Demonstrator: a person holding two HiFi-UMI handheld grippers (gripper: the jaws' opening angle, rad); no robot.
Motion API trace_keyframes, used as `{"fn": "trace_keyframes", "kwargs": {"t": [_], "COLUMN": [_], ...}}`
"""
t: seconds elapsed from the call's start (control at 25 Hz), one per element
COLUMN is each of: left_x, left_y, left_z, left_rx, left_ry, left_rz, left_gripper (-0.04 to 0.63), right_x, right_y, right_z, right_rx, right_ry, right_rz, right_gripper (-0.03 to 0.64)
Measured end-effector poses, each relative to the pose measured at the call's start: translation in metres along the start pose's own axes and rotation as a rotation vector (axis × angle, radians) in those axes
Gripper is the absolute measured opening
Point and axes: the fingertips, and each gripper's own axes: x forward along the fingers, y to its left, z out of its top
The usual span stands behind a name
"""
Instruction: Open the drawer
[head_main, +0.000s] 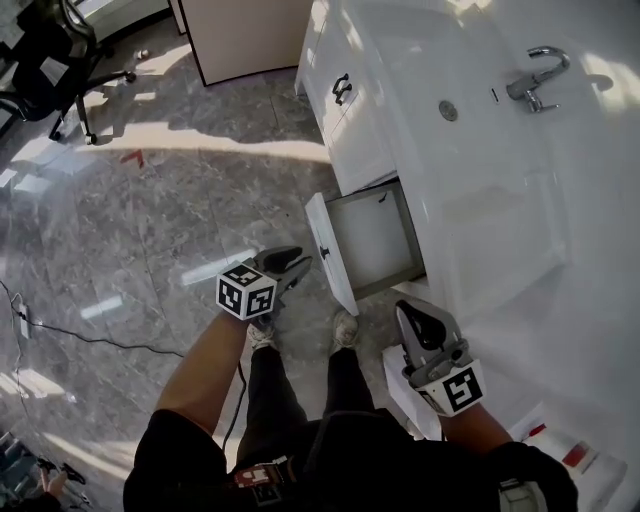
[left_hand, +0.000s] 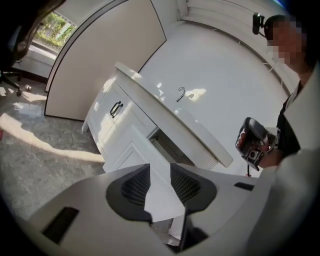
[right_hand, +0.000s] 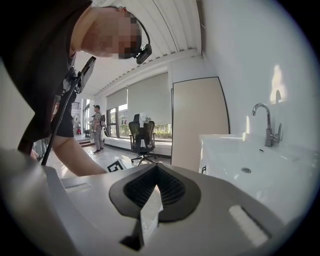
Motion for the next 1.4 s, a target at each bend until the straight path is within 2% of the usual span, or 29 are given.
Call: {"fn": "trace_keyframes", "kwargs": {"t": [0.12,0.24,0.48,0.68,1.0,1.16,1.4], "left_x": [-0.017,-0.036,-0.071,-0.092,-0.129,-0.146,-0.176], "left_y": [-0.027,-0.057,-0.129,-0.199,-0.289,-0.332,-0.377], "left_z": [0.027,0.064,0.138,0.196,0.276,0.295,0.32], "left_rx": [0.024,0.054,0.166,0.25,0.412,0.449,0.544], "left_ry": [-0.019,-0.073,-0.164,-0.232,-0.326,-0.355,-0.397], "left_rz": [-0.029,-0.054,-0.055,-0.094,-0.12,-0.12,-0.081], "left_gripper": [0.123,0.12,0.005,0.002,0.001,0.0,0.0], "right_x": [-0.008,-0.019,-0.047,-0.068,-0.092,-0.107,-0.12], "right_y": [-0.006,-0.011,-0.025,-0.04,-0.066,-0.07,-0.072], "right_z": [0.019,0.038,0.082,0.128,0.19,0.219,0.238], "right_rx": [-0.003,-0.006,-0.029,-0.036,-0.097,-0.113,-0.092], "right_ry": [-0.011,-0.018,-0.03,-0.066,-0.131,-0.135,-0.095], "right_rz": [-0.006,-0.023,-0.065,-0.108,-0.126,-0.12,-0.079], "right_gripper": [-0.005,-0.005,-0.005,-0.005,-0.005,-0.005,-0.005]}}
